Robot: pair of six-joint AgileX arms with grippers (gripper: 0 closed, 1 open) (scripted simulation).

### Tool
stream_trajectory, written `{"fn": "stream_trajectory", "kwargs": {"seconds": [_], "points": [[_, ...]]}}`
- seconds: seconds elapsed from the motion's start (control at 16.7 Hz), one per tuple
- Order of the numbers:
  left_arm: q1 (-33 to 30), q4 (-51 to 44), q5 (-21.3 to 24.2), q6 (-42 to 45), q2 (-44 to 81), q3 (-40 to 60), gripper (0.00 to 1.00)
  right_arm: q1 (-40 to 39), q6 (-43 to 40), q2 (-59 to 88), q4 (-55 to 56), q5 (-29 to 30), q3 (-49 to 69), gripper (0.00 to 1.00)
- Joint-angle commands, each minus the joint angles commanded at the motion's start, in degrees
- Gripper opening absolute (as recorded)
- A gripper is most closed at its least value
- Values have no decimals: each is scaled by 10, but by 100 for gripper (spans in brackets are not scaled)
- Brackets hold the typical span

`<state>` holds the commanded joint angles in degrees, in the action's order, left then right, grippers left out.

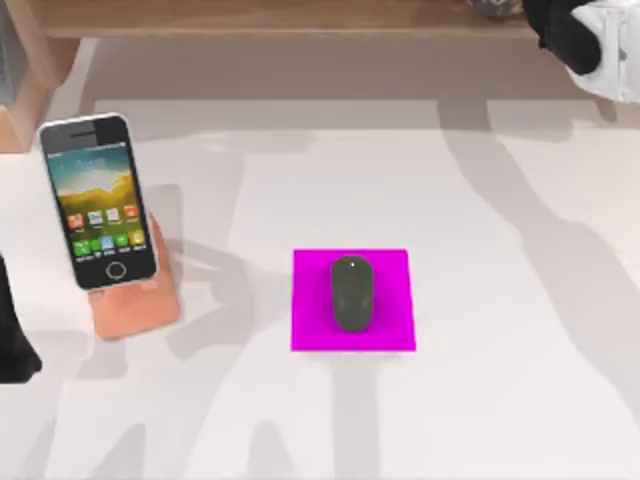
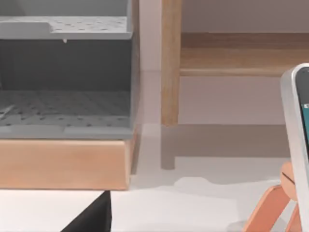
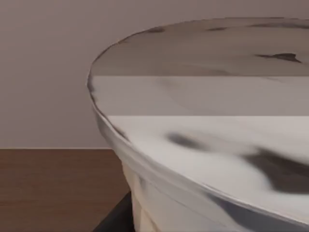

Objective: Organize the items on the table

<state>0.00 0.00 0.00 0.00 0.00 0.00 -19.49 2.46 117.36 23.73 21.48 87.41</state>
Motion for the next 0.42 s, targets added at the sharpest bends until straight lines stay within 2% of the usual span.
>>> {"fn": "stream_trajectory", "kwargs": {"seconds": [0.06,0.12,0.42], "points": [[0,0,0,0,0,0,100,0,0,0,0,0,0,98],[0,0,0,0,0,0,100,0,0,0,0,0,0,100],[0,0,0,0,0,0,100,0,0,0,0,0,0,100]]}}
